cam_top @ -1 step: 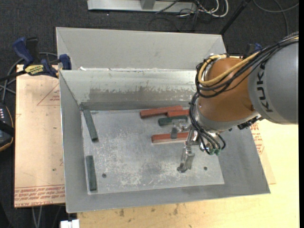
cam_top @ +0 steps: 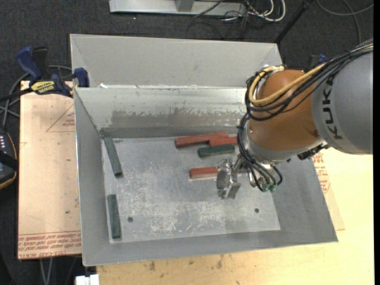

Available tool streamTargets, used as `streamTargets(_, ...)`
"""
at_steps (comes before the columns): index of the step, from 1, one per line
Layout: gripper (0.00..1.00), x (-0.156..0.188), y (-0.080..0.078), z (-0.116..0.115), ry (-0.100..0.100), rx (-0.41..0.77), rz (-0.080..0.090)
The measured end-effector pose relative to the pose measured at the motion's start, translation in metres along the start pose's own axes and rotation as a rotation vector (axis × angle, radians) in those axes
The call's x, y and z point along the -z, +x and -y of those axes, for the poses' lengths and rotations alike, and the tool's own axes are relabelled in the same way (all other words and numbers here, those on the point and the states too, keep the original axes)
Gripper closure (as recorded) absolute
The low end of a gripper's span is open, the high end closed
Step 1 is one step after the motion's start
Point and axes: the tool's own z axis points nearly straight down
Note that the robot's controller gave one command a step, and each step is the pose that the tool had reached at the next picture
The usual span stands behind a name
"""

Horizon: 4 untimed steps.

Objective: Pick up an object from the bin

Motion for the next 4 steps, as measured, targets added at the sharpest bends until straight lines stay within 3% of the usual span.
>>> streamTargets(1,0.0,0.0,0.0,0.0,0.0,0.0,0.0)
streamTargets(2,0.0,-0.054,-0.069,0.027,0.001,0.133,0.002)
streamTargets(3,0.0,-0.109,-0.073,0.041,0.0,-0.016,-0.002)
streamTargets(4,1.0,-0.107,-0.074,0.041,0.0,-0.016,0.001)
